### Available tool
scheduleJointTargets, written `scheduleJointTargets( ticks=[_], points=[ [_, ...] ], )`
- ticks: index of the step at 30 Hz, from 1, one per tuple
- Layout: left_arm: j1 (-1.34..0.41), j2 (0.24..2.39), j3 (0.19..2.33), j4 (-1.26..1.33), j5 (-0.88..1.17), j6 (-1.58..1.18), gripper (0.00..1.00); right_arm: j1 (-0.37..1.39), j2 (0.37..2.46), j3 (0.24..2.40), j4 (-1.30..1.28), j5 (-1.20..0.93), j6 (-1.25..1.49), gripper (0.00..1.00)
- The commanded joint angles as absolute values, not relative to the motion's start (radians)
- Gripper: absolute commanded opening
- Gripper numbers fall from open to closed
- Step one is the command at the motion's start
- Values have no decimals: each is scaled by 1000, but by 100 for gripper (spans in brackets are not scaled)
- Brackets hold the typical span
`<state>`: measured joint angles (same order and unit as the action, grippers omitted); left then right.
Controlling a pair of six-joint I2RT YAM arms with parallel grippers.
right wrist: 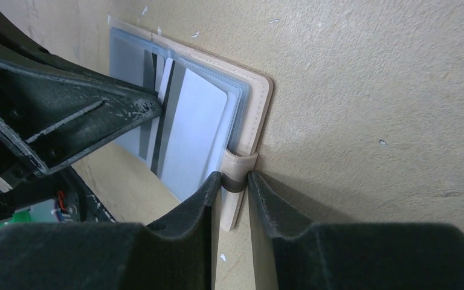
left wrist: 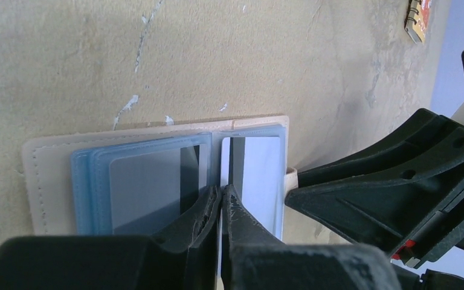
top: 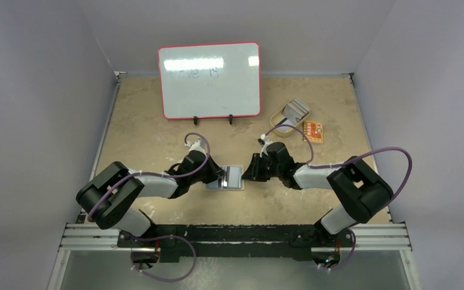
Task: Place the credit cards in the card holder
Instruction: Insert the credit card into the card holder, then turn over the card slot in the card holder.
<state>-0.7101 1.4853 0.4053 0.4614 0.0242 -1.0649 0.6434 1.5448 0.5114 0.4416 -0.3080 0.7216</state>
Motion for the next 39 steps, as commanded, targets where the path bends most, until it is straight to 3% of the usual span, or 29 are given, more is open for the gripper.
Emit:
scheduleJointTargets(
  ticks=[1, 9, 25, 39],
  points=[
    [-739, 1510, 438, 508, 32, -1102, 4, 649, 1543, 496, 505, -305, 753, 25],
    [-741, 1459, 442, 441, 4, -1106, 13, 649, 1525, 495, 496, -294, 751, 24],
    [-737, 1197, 487, -31, -239, -1019, 49, 650, 1512, 495, 501, -308, 745, 24],
    [-738, 1261, 474, 21, -207, -1009, 52, 655, 1515, 505, 493, -309, 746, 25]
  ],
)
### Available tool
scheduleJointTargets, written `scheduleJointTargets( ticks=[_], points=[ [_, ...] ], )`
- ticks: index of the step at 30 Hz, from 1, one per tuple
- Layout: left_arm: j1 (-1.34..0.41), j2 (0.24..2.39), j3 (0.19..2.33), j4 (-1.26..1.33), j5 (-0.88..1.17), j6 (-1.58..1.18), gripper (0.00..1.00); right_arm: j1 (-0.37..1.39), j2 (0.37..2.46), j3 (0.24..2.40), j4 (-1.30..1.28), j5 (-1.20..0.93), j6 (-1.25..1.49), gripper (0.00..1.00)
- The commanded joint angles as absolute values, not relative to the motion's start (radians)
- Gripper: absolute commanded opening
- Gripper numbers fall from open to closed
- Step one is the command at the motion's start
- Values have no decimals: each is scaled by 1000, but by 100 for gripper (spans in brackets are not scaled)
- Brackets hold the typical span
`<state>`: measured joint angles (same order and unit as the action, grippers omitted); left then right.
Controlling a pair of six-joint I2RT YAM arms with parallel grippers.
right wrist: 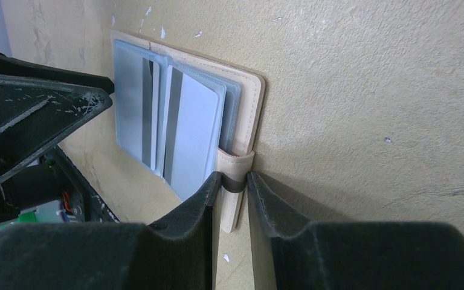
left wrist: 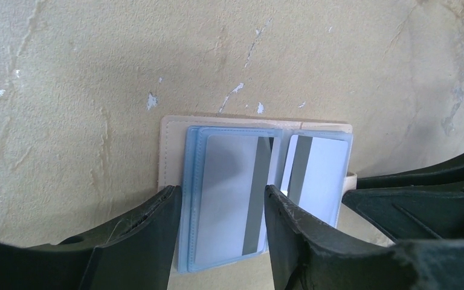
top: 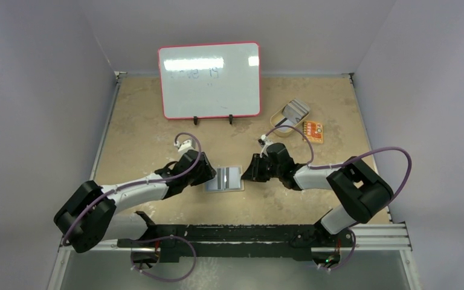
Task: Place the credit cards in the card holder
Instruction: Turn over the card slot in the card holder.
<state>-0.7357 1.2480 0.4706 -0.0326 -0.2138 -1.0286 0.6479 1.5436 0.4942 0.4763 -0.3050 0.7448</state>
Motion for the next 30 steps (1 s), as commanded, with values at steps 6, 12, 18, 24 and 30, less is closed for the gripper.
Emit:
scheduleJointTargets(
  ticks=[6, 12, 18, 24, 30],
  points=[
    [-738, 1260, 486, 8, -198, -1011, 52, 657, 1520, 509, 493, -311, 744, 24],
    [-737, 1201, 518, -43, -219, -1007, 52, 658, 1516, 504, 493, -307, 739, 25],
    [-737, 1192, 512, -26, -218, -1015, 52, 658, 1516, 499, 499, -309, 741, 25],
    [-737, 1248, 501, 14, -204, -1015, 53, 659, 1504, 494, 497, -306, 741, 25],
    [-737, 1267, 485, 43, -201, -1008, 53, 659, 1502, 494, 493, -304, 739, 25]
  ],
)
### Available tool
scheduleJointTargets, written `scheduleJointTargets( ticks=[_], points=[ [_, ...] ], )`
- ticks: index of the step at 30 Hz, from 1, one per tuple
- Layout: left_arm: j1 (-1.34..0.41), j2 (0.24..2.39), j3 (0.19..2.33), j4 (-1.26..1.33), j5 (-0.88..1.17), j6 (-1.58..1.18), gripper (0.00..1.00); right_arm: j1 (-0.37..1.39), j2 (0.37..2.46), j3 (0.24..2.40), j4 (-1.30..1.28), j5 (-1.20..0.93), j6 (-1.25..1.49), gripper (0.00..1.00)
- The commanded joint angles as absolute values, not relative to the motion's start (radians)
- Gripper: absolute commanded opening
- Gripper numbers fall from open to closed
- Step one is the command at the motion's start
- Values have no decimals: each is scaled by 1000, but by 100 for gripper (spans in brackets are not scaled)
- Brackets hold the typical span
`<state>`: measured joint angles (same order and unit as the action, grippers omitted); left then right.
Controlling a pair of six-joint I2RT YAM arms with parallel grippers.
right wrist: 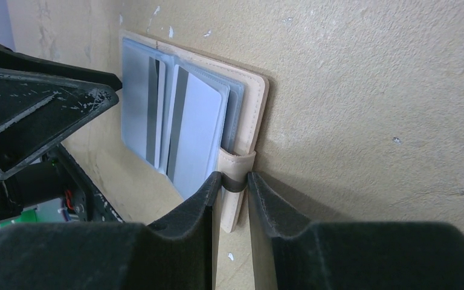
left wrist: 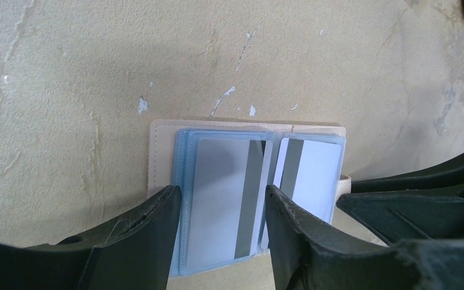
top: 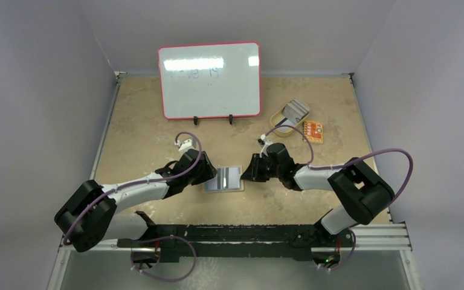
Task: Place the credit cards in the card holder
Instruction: Turn over the card slot in the card holder.
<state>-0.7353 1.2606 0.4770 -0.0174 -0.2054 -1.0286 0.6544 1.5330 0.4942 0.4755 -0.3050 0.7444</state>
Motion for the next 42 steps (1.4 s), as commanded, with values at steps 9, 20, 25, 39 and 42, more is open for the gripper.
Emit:
scheduleJointTargets(
  ticks=[9, 20, 25, 39, 42],
  points=[
    [-737, 1281, 474, 77, -169, -1019, 53, 660, 1509, 498, 495, -306, 741, 25],
    [-736, 1232, 454, 163, -88, -1078, 53, 660, 1511, 490, 501, -307, 738, 25],
    [-737, 1209, 453, 193, -52, -1108, 53, 661, 1515, 488, 505, -307, 739, 26],
    [-743, 1217, 443, 341, 50, -1170, 53, 661, 1522, 490, 496, -293, 730, 26],
    [-746, 1223, 451, 361, 67, -1167, 53, 661, 1519, 498, 483, -281, 725, 26]
  ],
)
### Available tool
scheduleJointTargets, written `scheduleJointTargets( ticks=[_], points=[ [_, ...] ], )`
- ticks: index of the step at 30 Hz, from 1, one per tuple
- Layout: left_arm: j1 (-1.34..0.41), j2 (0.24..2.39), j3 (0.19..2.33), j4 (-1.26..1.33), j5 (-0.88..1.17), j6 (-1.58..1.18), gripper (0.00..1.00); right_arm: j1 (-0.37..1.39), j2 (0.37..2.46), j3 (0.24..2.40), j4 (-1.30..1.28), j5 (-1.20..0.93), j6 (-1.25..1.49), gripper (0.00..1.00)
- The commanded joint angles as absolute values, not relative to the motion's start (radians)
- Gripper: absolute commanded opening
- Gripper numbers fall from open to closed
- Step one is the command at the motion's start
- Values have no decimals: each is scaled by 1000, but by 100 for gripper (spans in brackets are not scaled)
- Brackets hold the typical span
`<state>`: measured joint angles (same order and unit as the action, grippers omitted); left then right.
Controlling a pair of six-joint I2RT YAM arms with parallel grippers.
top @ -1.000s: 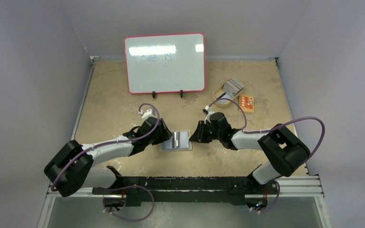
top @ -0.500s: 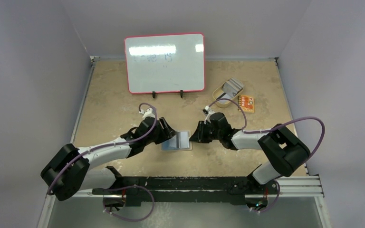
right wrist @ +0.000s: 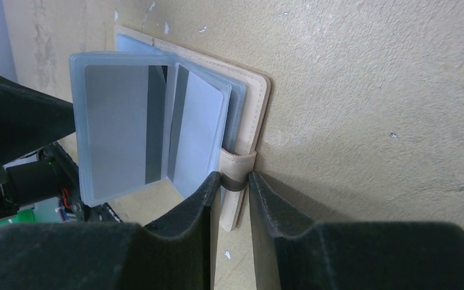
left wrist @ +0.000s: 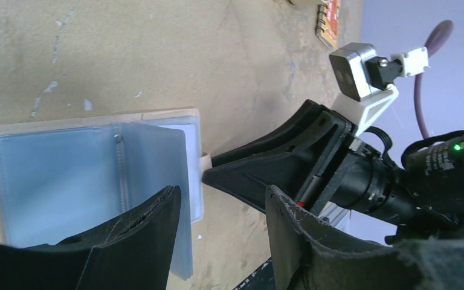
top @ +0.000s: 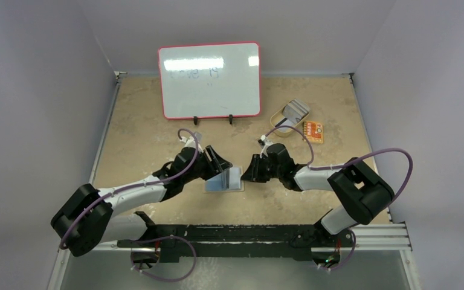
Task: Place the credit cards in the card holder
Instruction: Turn over the card slot in the card holder.
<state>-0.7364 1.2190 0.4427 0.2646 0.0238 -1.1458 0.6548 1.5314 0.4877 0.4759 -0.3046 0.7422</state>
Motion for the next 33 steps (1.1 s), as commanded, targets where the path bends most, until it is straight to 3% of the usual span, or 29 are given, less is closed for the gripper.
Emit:
scheduleJointTargets(
  ticks=[1, 5, 16, 23, 26, 33],
  points=[
    [-747, 1227, 452, 376, 77, -1168, 53, 662, 1517, 502, 472, -273, 721, 26],
    [-752, 1251, 456, 423, 107, -1179, 52, 661, 1457, 519, 384, -242, 718, 27],
    [-753, 1224, 497, 292, 34, -1081, 50, 638, 1315, 731, 90, 192, 508, 34],
    [-752, 1019, 575, -97, -159, -938, 50, 594, 1398, 945, 58, 407, 191, 43],
    [-754, 931, 648, -258, -234, -879, 63, 530, 1462, 1035, 71, 435, 78, 49],
    [-752, 854, 862, -612, -355, -723, 67, 367, 1642, 1193, 90, 482, -142, 54]
  ],
)
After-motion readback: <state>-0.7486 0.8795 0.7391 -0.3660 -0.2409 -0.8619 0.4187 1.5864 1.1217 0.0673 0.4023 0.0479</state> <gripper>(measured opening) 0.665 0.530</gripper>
